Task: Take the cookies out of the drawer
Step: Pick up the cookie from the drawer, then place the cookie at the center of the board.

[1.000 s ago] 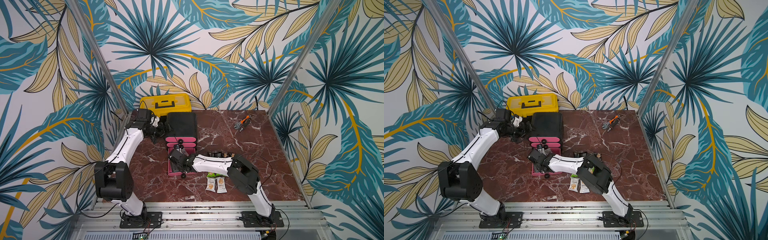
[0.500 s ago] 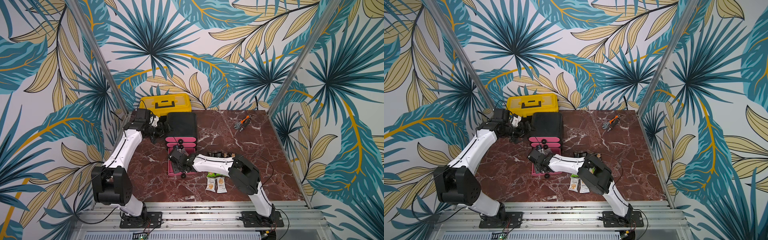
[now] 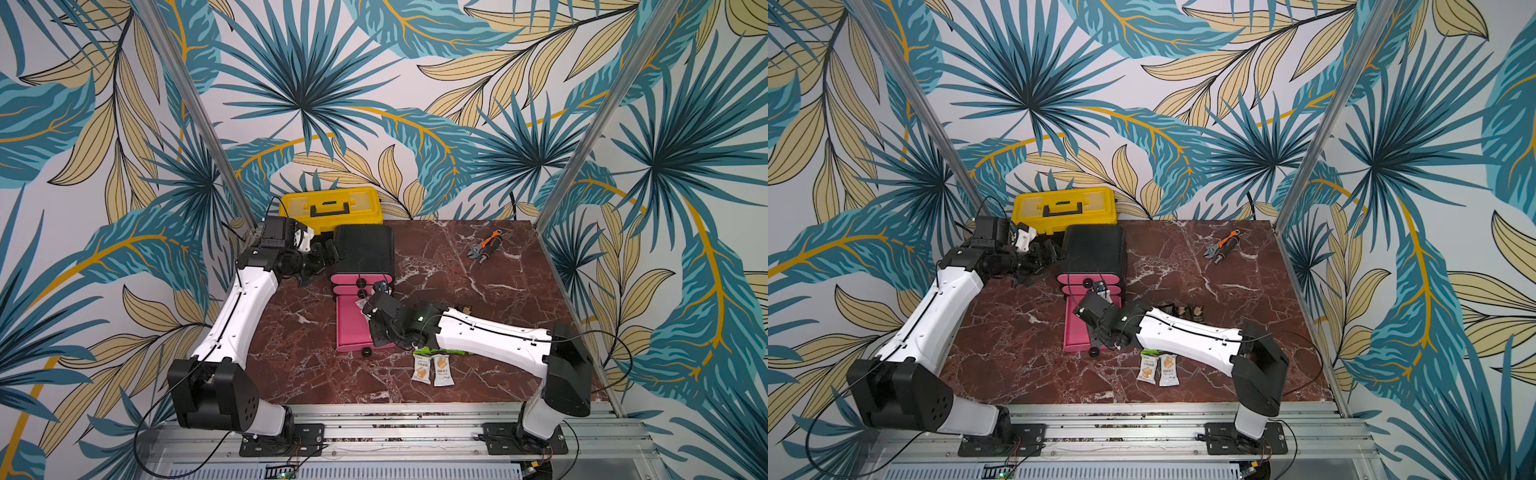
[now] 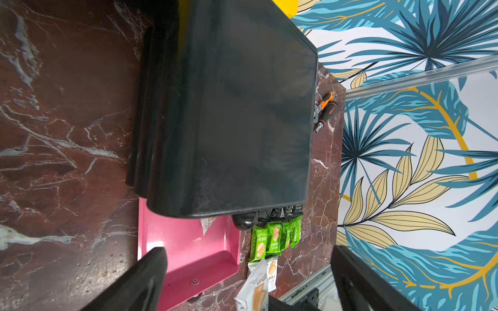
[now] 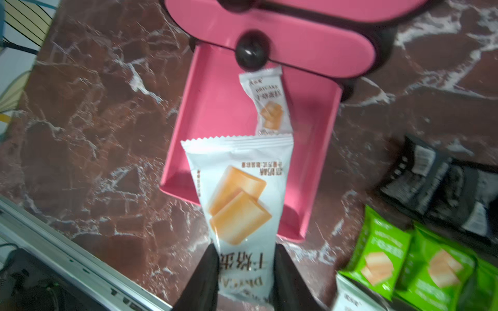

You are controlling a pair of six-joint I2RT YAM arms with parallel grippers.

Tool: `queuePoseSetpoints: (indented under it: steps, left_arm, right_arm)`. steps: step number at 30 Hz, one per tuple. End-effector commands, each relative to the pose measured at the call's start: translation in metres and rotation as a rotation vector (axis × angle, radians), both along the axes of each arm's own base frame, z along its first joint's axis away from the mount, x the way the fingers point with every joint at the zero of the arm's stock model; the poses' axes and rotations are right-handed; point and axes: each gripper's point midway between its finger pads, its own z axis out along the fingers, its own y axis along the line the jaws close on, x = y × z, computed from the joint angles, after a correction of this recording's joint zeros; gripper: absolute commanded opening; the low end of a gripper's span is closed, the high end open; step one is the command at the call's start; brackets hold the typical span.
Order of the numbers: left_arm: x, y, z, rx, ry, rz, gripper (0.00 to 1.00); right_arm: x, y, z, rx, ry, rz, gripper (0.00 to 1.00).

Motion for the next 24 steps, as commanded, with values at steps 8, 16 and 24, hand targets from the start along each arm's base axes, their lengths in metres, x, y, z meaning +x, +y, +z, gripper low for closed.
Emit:
queuePoseSetpoints:
  steps: [8,16,24]
  left_arm:
    - [-0.035,-0.023,0.000,0.013,-0.013,-0.042,1.00]
    - [-0.038,-0.022,0.001,0.023,-0.021,-0.036,1.00]
    - [-0.036,-0.023,0.005,0.017,-0.019,-0.038,1.00]
  right_arm:
    - [-0.065,-0.139,-0.038,-0.214,0.107,-0.170,0.33]
    - [-0.085,-0.199,-0.065,-0.335,0.121,-0.292,0.31]
    - [-0.091,-0.218,-0.086,-0.423,0.139,-0.335,0.30]
